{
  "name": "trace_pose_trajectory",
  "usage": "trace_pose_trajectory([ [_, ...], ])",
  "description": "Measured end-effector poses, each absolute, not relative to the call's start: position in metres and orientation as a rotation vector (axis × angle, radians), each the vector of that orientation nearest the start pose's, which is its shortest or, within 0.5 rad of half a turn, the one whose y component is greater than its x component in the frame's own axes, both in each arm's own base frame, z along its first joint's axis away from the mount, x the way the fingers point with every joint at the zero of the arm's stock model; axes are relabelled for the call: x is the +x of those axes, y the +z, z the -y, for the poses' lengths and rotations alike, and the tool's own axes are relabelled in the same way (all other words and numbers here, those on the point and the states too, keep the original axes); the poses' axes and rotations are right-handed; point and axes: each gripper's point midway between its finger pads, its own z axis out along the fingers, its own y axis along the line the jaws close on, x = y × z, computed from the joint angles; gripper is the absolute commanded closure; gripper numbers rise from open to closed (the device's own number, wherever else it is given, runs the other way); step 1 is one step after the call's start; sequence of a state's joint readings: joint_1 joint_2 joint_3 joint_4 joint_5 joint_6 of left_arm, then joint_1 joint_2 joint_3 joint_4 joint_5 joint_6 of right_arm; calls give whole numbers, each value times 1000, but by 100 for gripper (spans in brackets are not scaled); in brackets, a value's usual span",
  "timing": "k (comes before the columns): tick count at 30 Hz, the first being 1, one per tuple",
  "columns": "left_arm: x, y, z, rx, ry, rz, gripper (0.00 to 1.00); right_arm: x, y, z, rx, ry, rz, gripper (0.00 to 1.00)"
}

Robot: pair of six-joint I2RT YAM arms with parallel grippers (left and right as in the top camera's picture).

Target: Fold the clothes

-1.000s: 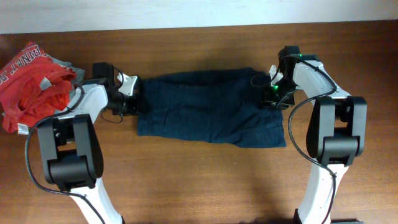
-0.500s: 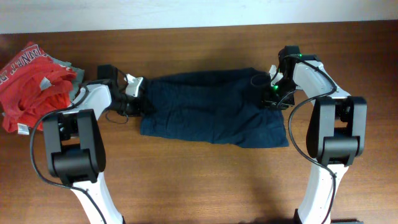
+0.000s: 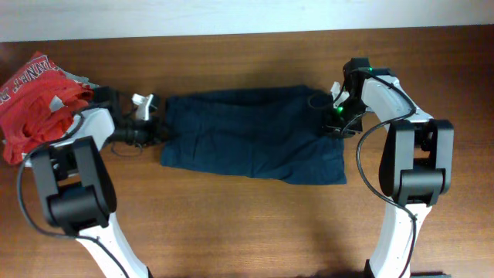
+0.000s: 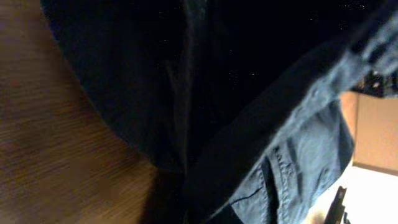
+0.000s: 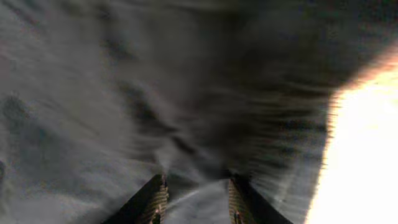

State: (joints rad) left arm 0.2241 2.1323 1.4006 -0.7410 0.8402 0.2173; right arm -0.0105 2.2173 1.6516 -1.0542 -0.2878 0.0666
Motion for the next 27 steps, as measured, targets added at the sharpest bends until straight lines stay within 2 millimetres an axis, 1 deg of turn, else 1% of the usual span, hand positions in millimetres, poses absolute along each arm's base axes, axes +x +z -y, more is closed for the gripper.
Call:
trace_pose_trajectory([
  [2, 422, 45, 26, 41, -1099, -2613, 100, 406, 6, -49, 127, 484, -3160, 62],
  [4, 426, 66, 18, 52, -1053, -2570, 100, 405, 5, -50, 126, 488, -3164, 62],
  [5, 427, 74, 17, 60, -1041, -2556, 100, 405, 5, -53, 115, 489, -3166, 62],
  [7, 428, 89, 21, 93, -1020, -2530, 100, 404, 5, -56, 99, 477, -3169, 62],
  [10, 428, 95, 33, 144, -1009, -2525, 100, 405, 4, -58, 82, 457, -3170, 62],
  [12, 429, 98, 43, 187, -1002, -2520, 99, 405, 4, -59, 70, 436, -3169, 62],
  [13, 429, 101, 53, 223, -998, -2514, 100, 405, 4, -60, 66, 429, -3169, 64],
  [16, 431, 110, 79, 331, -976, -2487, 100, 409, 3, -63, 61, 411, -3155, 76],
  [18, 431, 117, 100, 416, -955, -2462, 99, 413, 3, -65, 74, 407, -3139, 77],
  [22, 434, 131, 128, 534, -921, -2396, 99, 418, 3, -68, 93, 408, -3118, 79],
  [27, 432, 159, 169, 687, -899, -2268, 99, 420, 2, -68, 112, 409, -3114, 81],
])
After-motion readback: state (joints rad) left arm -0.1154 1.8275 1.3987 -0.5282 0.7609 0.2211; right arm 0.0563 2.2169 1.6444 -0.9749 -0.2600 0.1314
